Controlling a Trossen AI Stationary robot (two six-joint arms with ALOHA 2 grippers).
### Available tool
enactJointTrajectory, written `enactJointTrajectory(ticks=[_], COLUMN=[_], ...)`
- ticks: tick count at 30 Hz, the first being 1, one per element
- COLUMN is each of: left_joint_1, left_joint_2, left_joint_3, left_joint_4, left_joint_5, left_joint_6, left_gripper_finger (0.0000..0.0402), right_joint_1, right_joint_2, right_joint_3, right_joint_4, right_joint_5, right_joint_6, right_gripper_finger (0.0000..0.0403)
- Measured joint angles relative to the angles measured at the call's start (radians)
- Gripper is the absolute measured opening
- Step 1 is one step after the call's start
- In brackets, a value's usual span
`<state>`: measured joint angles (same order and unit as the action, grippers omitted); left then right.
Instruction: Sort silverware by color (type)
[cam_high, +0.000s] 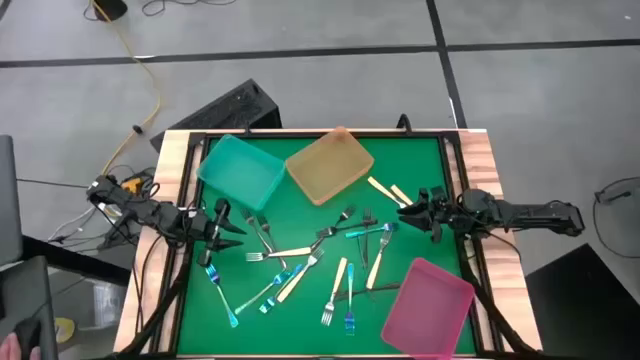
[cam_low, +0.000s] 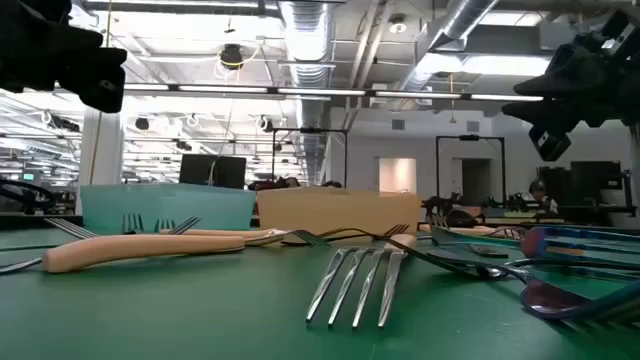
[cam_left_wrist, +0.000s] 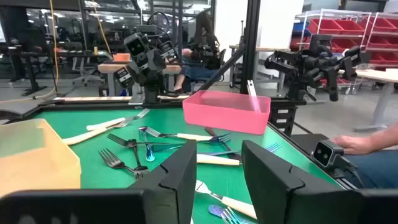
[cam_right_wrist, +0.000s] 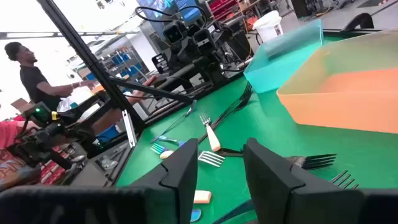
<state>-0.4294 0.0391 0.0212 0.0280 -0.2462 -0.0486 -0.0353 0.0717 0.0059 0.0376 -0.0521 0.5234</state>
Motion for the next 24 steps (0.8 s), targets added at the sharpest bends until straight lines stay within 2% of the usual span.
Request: enactJointTrajectory(ticks=[16,20,24], left_joint_1=[0.000,0.000,0.000], left_joint_2=[0.000,0.000,0.000], left_joint_3=[0.000,0.000,0.000], left_joint_4=[0.000,0.000,0.005], left_joint_5=[0.003,-0.004,-0.055], left_joint_6=[-0.003,-0.069,-0.111], left_gripper_finger=[0.0112,0.0112,0.0112], right_joint_1=[0.000,0.000,0.000], right_joint_2=[0.000,0.000,0.000], right_joint_3=[0.000,0.000,0.000], right_joint_4=[0.000,0.000,0.000], right_joint_5=[0.000,0.000,0.000], right_joint_6=[0.000,0.000,0.000], right_gripper_finger=[0.0152,0.0152,0.0152])
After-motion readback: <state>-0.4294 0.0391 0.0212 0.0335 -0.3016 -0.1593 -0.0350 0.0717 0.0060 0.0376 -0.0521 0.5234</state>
